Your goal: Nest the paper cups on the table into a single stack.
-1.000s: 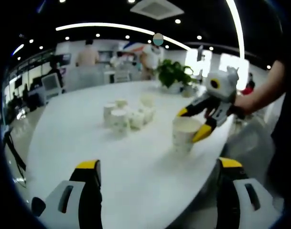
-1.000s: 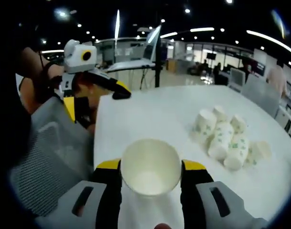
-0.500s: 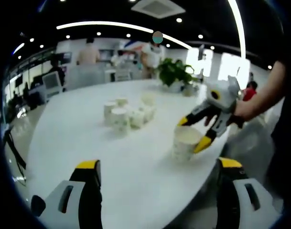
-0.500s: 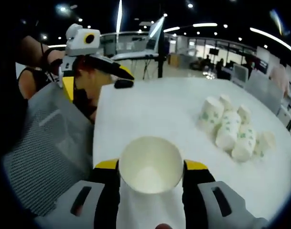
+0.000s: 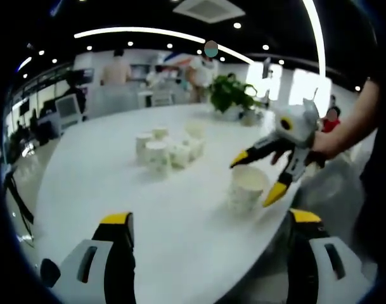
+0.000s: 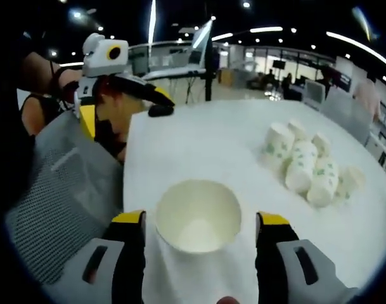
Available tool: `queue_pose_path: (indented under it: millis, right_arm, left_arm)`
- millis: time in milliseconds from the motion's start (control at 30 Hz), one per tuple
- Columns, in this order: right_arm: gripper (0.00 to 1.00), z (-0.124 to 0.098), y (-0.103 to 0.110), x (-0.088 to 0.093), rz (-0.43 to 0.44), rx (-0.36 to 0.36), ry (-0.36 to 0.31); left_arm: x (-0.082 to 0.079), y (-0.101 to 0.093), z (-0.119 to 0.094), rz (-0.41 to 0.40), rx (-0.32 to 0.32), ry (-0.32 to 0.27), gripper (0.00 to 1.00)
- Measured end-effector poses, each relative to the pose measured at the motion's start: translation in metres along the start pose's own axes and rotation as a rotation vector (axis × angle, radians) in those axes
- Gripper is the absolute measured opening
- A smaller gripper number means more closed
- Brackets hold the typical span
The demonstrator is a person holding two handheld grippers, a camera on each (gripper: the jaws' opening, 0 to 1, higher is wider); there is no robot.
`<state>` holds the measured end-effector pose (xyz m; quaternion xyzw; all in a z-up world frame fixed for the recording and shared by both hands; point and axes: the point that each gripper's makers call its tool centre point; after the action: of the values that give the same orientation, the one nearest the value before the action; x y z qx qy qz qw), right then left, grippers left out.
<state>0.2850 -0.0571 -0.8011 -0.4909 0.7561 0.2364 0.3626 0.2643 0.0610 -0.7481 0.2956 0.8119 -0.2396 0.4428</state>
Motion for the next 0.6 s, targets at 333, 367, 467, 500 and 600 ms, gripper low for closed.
queue_pose_path:
  millis: [333, 367, 467, 500, 600]
  right_arm:
    - [0.80, -0.013, -0.001, -0.009, 0.059, -0.006, -0.037]
    - [0.81, -0.017, -0.002, -0.012, 0.065, -0.001, -0.047]
    - [0.83, -0.028, -0.012, -0.021, 0.097, 0.024, -0.082]
    - [0.84, -0.033, -0.018, -0.025, 0.111, 0.040, -0.099]
    - [0.85, -0.046, -0.036, -0.036, 0.172, 0.089, -0.150]
  left_arm:
    - [-0.003, 0.001, 0.000, -0.004, 0.002, -0.001, 0.99]
    - [-0.002, 0.001, 0.000, -0.003, 0.002, 0.002, 0.99]
    - [-0.002, 0.001, 0.000, -0.004, 0.003, -0.005, 0.99]
    - [-0.002, 0.000, 0.001, -0.004, 0.004, -0.003, 0.99]
    - [-0.001, -0.001, 0.001, -0.010, 0.007, 0.001, 0.99]
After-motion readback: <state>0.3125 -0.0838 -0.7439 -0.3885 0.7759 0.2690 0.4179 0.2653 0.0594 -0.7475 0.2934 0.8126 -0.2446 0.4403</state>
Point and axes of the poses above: the point that each gripper's makers call its tool centre point, and the gripper's own axes: z roughly forward along the fingers, y roughly to its left, x roughly out of its underside, and after that the axes turned 2 degrees about y, right-handed
